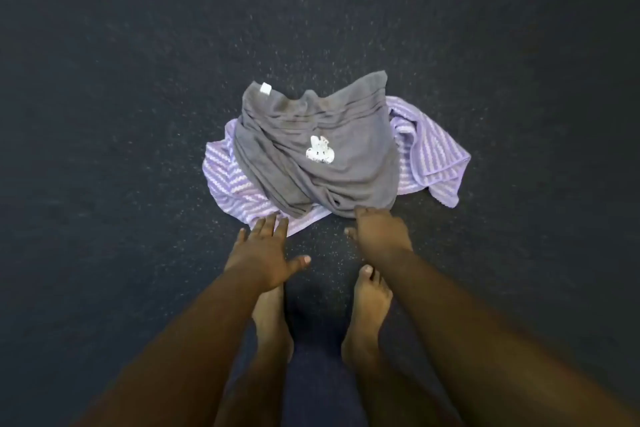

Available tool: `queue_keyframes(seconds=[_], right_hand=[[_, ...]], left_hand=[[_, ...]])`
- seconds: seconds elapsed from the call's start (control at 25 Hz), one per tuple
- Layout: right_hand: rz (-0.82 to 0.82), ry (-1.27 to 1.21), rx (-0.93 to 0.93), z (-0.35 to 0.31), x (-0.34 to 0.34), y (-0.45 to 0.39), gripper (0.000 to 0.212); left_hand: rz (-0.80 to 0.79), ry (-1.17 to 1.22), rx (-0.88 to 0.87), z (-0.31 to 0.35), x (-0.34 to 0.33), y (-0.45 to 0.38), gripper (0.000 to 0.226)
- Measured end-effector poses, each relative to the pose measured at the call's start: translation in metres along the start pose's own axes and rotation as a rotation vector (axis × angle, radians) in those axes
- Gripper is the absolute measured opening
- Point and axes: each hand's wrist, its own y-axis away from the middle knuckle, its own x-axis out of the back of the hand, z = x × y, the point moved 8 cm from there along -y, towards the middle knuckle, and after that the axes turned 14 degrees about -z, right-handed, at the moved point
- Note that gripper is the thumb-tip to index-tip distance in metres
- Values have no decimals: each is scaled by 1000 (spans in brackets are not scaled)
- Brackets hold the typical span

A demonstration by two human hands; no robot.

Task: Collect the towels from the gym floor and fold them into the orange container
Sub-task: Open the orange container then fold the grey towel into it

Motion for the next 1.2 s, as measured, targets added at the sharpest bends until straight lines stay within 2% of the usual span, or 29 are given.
queue_keyframes(seconds=[0.08, 0.2, 0.28, 0.44, 0.6, 0.72, 0.96, 1.2], right_hand=[[22, 18, -46, 3, -6, -44, 43], [-58, 39, -129, 7, -18, -85, 22], [-66, 97, -144, 8, -21, -87, 16], [14, 110, -56, 3, -1, -48, 21], [109, 23, -30, -8, 49, 57, 15], [118, -53, -38, -25, 107, 153, 16], [204, -178, -101, -57, 267, 384, 25], [361, -324, -212, -26, 355, 497, 30]], left_hand=[[-30, -34, 20, -11, -6, -36, 100], [-68, -45, 30, -26, -15, -70, 101], [-83, -72, 31, -28, -23, -72, 101], [-76, -80, 42, -26, -13, -42, 102], [-79, -63, 36, 2, 26, 57, 101], [-61, -50, 26, 29, 67, 157, 99], [108, -116, -40, 86, 171, 395, 100], [225, -226, -114, 147, 261, 497, 100]])
